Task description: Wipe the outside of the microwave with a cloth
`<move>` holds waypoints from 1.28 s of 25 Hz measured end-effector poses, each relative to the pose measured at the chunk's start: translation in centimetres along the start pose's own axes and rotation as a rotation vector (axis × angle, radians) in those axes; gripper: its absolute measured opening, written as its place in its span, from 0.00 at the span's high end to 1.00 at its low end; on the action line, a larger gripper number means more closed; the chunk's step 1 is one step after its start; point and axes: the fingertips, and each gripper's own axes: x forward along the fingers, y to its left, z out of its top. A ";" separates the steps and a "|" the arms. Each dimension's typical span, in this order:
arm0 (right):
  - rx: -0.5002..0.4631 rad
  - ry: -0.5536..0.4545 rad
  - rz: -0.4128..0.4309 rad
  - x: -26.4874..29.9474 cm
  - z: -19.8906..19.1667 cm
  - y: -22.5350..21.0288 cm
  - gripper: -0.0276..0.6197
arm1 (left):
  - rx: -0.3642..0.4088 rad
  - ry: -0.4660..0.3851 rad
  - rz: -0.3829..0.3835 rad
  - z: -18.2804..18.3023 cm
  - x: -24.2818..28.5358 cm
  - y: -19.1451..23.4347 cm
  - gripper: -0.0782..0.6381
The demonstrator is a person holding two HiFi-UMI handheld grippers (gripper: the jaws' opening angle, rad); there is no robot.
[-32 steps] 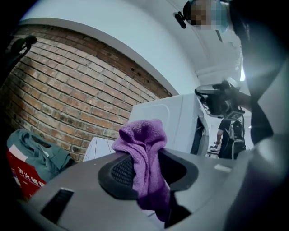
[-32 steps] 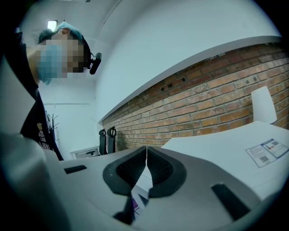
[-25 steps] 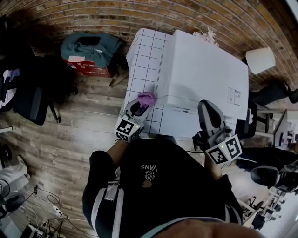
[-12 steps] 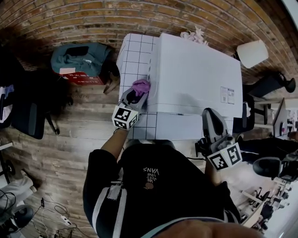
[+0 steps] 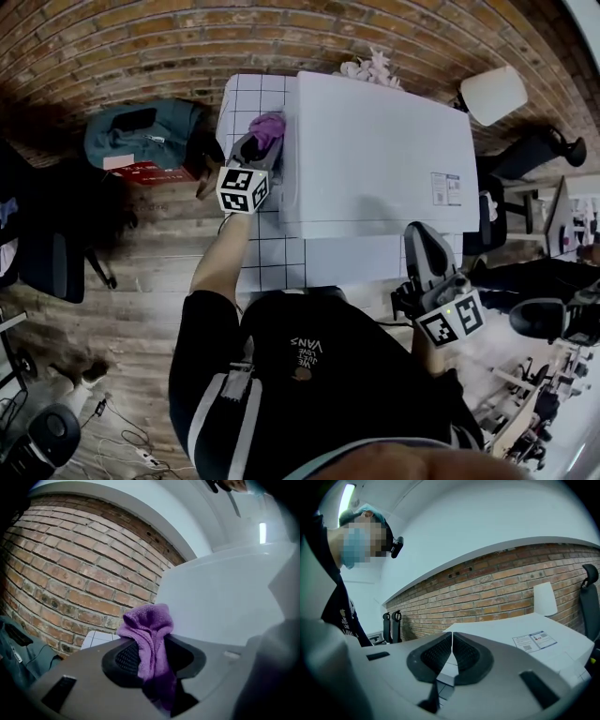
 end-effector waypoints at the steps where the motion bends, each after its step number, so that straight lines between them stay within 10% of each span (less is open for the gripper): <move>1: -0.002 0.001 -0.005 0.0 0.0 -0.1 0.95 | -0.002 0.002 0.003 0.2 0.7 0.5 0.69; 15: 0.001 -0.008 -0.025 -0.5 0.4 -0.7 0.95 | 0.007 0.028 0.033 2.0 3.4 2.7 0.70; 32: 0.089 -0.163 0.023 -6.3 1.1 -3.7 0.95 | 0.153 -0.029 0.022 8.1 -14.5 -8.4 0.69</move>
